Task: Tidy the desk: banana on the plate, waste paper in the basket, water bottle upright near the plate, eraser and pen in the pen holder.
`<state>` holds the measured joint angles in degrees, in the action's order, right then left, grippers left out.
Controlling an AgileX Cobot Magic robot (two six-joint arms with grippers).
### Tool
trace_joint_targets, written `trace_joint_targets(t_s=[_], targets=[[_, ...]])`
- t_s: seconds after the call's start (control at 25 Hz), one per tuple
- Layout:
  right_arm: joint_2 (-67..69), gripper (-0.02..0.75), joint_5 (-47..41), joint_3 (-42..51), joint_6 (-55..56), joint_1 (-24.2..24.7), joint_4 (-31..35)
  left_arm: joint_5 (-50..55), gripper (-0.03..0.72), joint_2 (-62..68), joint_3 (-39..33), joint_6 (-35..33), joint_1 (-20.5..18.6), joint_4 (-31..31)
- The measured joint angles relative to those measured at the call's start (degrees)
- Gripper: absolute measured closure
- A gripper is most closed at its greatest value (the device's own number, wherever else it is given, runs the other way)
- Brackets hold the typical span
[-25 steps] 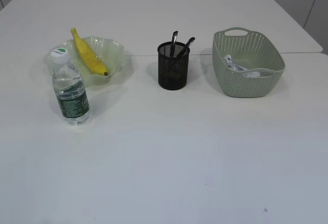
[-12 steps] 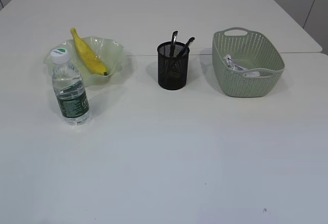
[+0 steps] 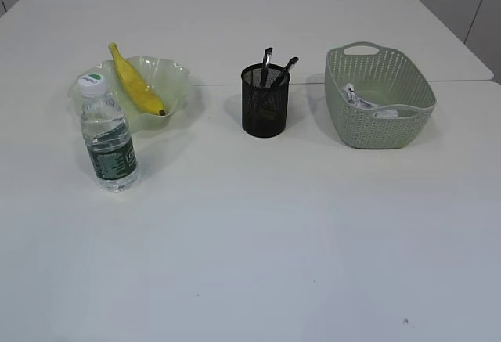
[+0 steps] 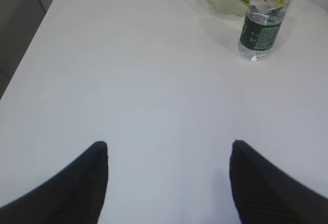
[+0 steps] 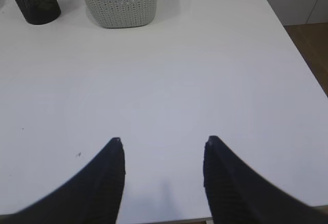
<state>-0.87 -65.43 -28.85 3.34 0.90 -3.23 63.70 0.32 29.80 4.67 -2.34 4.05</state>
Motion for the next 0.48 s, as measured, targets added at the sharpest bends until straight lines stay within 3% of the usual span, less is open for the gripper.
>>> trace_joint_targets(t_s=[0.48], targets=[[0.0, 0.36, 0.0, 0.0, 0.2, 0.0, 0.0, 0.0, 0.169, 0.0, 0.0, -1.2, 0.0, 0.0]])
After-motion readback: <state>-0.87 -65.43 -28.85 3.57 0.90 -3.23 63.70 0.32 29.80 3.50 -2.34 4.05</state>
